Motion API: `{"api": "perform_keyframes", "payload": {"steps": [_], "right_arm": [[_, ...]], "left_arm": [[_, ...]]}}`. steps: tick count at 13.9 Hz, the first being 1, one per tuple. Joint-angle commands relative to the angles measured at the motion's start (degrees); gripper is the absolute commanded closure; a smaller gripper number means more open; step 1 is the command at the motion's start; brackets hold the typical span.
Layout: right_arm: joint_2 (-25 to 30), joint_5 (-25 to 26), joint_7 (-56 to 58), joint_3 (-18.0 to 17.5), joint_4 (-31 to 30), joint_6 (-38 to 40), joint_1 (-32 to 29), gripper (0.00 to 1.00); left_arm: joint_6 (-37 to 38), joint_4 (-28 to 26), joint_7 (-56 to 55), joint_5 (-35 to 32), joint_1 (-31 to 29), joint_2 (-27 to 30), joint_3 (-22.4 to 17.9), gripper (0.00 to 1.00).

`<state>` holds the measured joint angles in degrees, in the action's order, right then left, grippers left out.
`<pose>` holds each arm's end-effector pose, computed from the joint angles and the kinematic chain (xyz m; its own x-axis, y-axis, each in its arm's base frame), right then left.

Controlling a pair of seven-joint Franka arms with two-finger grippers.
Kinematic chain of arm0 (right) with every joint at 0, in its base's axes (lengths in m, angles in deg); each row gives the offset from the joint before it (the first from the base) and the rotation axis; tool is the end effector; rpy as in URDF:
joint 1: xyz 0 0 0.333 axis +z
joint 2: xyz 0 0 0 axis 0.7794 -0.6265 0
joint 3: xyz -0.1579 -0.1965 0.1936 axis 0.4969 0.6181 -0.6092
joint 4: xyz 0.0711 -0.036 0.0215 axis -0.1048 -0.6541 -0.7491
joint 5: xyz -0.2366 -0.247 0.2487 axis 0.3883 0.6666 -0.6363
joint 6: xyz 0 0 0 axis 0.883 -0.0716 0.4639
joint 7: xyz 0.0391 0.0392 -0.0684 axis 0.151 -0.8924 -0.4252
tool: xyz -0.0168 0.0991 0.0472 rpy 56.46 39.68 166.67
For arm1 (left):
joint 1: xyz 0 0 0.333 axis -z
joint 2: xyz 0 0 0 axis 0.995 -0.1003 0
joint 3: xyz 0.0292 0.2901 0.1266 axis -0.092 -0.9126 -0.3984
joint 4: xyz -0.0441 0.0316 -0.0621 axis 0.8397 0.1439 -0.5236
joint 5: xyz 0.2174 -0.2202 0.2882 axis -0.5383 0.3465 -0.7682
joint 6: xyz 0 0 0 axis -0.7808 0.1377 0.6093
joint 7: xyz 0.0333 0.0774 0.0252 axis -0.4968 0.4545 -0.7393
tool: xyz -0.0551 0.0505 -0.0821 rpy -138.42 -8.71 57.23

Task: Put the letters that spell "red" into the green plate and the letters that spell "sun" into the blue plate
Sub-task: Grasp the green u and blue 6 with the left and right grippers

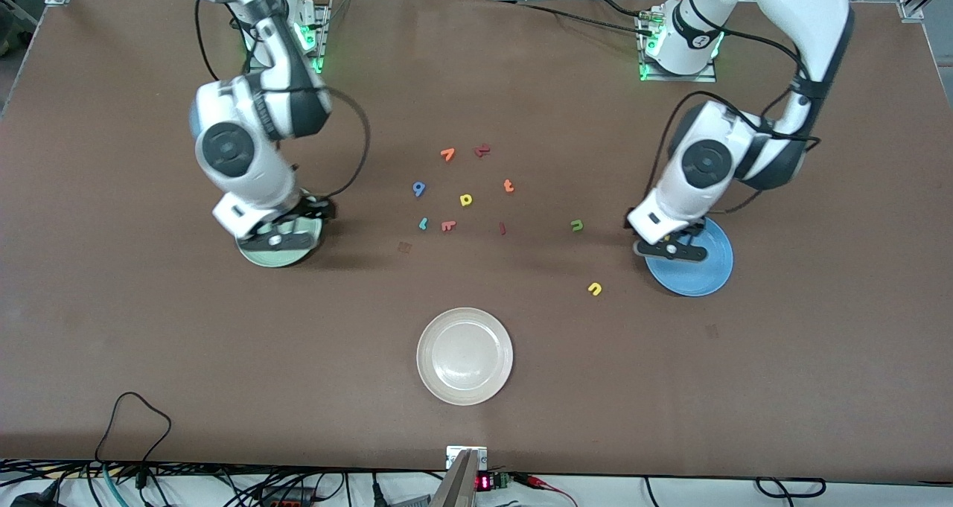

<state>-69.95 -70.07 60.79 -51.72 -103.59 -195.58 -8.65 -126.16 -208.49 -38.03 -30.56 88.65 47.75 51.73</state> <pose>0.5704 0.2574 0.3095 0.9893 0.1173 -0.0869 0.1242 -0.9891 0.0794 0.5503 -0.2102 0.2334 0.9953 -0.0742 -0.0615 -0.0799 -0.9922 -0.0962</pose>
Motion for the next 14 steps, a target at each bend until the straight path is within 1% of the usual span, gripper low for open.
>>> {"api": "perform_keyframes", "payload": {"steps": [1,2,4,5,6,7,8,11,14], "right_arm": [[-3.6,-5.3,-0.4,0.6,1.2,-1.3,5.9,0.50],[-4.6,-6.6,-1.0,0.5,1.2,-1.5,7.7,0.50],[-7.6,-8.9,-3.0,0.6,1.0,-3.3,11.2,0.50],[-9.6,-11.0,-6.2,0.5,0.9,-4.8,12.3,0.49],[-10.9,-11.4,-8.7,0.6,0.9,-5.7,14.3,0.44],[-11.9,-11.7,-9.3,0.6,1.0,-6.3,14.9,0.38],[-12.6,-12.0,-9.3,0.5,1.0,-8.1,15.0,0.35],[-13.9,-12.8,-9.6,0.5,0.9,-9.4,17.1,0.36],[-14.4,-13.2,-10.1,0.5,0.6,-9.0,18.1,0.38]], "left_arm": [[0.5,-2.0,-14.2,0.6,-0.1,0.7,5.7,0.25],[-0.4,-2.0,-15.4,0.6,-0.1,-0.3,6.3,0.28],[-6.6,-2.0,-15.6,0.6,-0.2,-2.4,6.3,0.30],[-8.2,-2.0,-16.2,0.6,-0.1,-3.5,6.3,0.31],[-11.0,-2.0,-16.2,0.6,-0.1,-4.9,6.2,0.31],[-13.8,-2.0,-16.2,0.6,-0.4,-6.1,6.2,0.31],[-15.9,-1.9,-16.2,0.6,-0.4,-7.5,6.2,0.31],[-20.8,-1.5,-16.2,0.2,0.6,-11.1,6.1,0.31],[-21.1,-2.0,-16.2,0.1,1.0,-11.0,6.1,0.34]]}}
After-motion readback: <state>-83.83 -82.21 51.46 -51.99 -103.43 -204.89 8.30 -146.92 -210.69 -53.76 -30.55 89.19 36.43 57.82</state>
